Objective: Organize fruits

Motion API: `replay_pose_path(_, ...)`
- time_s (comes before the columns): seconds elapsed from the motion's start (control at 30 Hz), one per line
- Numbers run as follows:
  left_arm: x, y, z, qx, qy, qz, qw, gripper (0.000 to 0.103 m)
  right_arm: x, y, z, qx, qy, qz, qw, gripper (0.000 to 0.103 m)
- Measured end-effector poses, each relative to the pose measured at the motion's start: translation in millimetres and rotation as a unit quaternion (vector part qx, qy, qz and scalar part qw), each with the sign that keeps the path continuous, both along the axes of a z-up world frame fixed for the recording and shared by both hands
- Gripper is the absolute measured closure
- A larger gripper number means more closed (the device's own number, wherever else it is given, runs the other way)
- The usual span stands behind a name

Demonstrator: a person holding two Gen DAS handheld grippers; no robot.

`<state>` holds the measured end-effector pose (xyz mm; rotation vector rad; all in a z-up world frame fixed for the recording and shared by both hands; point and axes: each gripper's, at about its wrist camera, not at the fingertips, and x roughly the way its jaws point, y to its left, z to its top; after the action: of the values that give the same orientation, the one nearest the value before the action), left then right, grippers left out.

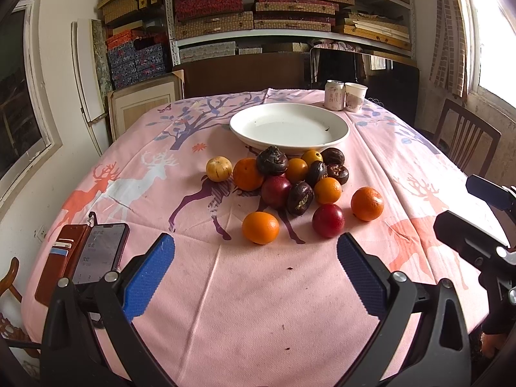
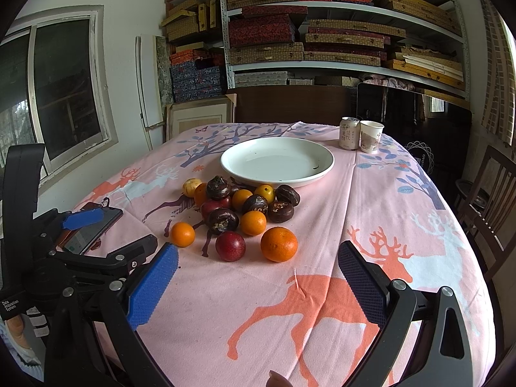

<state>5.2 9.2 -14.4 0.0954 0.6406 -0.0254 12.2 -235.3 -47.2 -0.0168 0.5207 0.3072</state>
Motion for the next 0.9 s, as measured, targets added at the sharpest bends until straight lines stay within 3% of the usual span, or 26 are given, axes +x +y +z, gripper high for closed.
replay_pose_path(0.9,-2,-6,-11,0.001,0.012,0.001,0.9999,0.004,-1,6,3,0.000,0.003,0.001,1.000,0.004)
